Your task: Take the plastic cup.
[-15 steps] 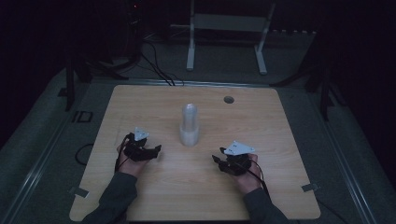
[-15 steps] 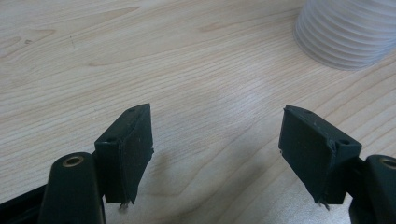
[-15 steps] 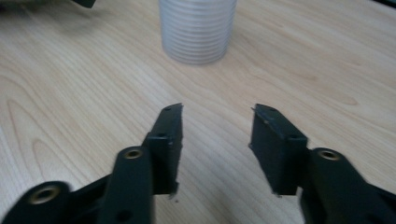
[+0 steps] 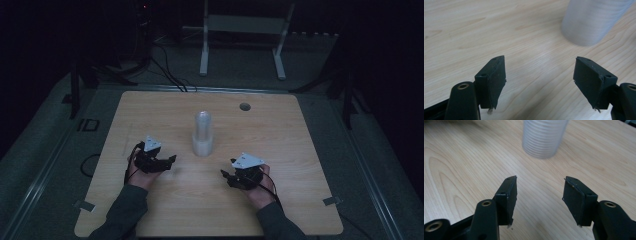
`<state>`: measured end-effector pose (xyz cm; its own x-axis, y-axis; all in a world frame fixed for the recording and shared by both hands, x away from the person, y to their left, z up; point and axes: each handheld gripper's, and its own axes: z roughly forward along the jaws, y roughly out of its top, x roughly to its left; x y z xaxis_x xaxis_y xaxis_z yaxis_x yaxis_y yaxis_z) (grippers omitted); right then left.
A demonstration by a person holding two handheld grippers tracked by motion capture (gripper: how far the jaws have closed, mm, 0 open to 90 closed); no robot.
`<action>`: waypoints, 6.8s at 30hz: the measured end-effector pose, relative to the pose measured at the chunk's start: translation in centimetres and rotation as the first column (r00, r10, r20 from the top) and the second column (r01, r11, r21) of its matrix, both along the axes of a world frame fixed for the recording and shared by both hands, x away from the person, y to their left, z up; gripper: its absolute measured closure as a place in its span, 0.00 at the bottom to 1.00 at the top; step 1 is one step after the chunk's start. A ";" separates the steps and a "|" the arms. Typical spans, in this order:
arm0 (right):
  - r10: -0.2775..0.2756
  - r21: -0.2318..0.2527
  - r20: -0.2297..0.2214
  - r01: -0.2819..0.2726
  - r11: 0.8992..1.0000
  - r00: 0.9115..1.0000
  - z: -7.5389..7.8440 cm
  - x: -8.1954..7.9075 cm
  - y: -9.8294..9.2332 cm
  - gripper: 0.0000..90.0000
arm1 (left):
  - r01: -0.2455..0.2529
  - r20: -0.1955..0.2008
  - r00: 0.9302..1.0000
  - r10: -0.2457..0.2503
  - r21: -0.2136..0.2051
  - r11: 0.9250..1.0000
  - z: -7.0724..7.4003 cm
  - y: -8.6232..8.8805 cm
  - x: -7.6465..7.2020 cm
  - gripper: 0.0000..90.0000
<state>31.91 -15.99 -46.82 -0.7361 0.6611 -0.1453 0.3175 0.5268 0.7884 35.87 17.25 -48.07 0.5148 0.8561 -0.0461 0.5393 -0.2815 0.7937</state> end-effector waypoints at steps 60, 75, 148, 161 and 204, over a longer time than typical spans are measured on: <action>-0.048 0.128 0.040 0.043 0.991 0.998 3.0 5.0 5.2 0.35 | 0.202 0.161 0.967 -0.197 -0.015 0.979 10.3 -2.2 1.5 0.27; -0.022 0.119 0.032 0.018 0.993 0.999 3.1 5.9 5.2 0.33 | 0.256 0.170 0.953 -0.249 -0.019 0.966 11.1 -4.6 2.6 0.26; -0.033 0.175 0.024 0.029 0.984 0.999 1.8 8.3 6.9 0.22 | 0.317 0.167 0.939 -0.301 -0.083 0.945 12.7 -8.7 6.1 0.44; -0.040 0.172 0.010 0.038 0.984 0.999 1.7 8.2 7.0 0.25 | 0.320 0.185 0.936 -0.300 -0.090 0.943 13.9 -8.5 5.8 0.44; -0.042 0.158 0.045 0.035 0.987 0.998 3.8 5.5 3.4 0.15 | 0.338 0.312 0.905 -0.290 -0.112 0.934 19.0 -6.3 3.2 0.45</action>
<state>37.45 -12.62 -42.98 -0.7044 0.7061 -0.0722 0.2947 0.3835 0.8753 39.07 10.97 -29.04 0.7671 0.6411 0.0212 0.1868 -0.2549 0.9488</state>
